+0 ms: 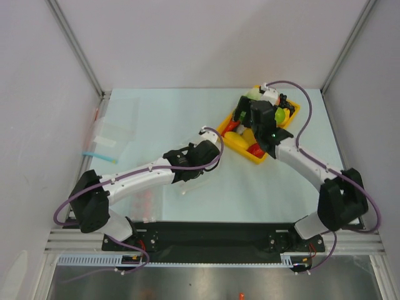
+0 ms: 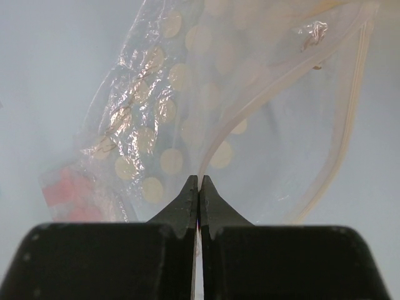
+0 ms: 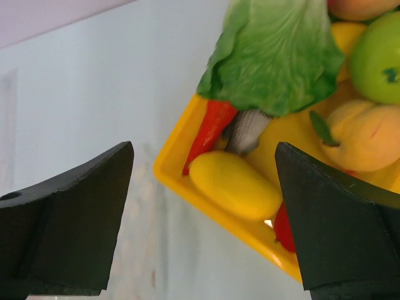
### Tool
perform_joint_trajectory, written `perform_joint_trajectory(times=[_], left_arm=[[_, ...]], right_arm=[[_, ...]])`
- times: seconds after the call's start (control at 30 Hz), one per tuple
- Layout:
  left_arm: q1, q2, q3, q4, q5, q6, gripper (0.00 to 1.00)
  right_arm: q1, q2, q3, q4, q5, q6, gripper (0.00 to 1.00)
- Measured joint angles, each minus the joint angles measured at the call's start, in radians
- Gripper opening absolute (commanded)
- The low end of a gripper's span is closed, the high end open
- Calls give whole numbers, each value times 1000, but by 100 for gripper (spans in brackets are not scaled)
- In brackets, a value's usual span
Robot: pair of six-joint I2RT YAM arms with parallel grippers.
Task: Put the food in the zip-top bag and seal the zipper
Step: Pick up the fake vegetable from the bin.
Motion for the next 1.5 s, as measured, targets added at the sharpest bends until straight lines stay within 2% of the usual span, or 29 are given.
perform_joint_trajectory(times=[0.3, 0.5, 0.7, 1.0, 1.1, 1.13, 1.17, 1.23, 1.27, 1.33, 1.43, 1.5], left_arm=[[-5, 0, 0, 8, 9, 3, 0], [-6, 0, 0, 8, 19, 10, 0], [-6, 0, 0, 8, 27, 10, 0], [-8, 2, 0, 8, 32, 18, 0], [-9, 2, 0, 8, 32, 18, 0], [-9, 2, 0, 8, 32, 18, 1], [-10, 2, 0, 8, 32, 18, 0], [-10, 3, 0, 8, 32, 18, 0], [-10, 4, 0, 8, 32, 18, 0], [-10, 6, 0, 7, 32, 18, 0], [-10, 7, 0, 7, 32, 18, 0], [-10, 9, 0, 7, 32, 18, 0]], right_arm=[[-58, 421, 453, -206, 134, 32, 100], [-66, 641, 692, -340, 189, 57, 100], [-72, 719, 734, -423, 267, 64, 100], [-80, 721, 737, -481, 341, 60, 91], [-90, 721, 737, -497, 341, 61, 85], [-95, 721, 737, -501, 338, 61, 80], [-99, 721, 735, -501, 333, 60, 62], [-110, 716, 717, -489, 316, 52, 44], [-115, 712, 700, -476, 304, 51, 30], [-124, 696, 658, -451, 276, 46, 18], [-129, 655, 604, -416, 239, 28, 14], [-130, 610, 570, -404, 216, 8, 8]])
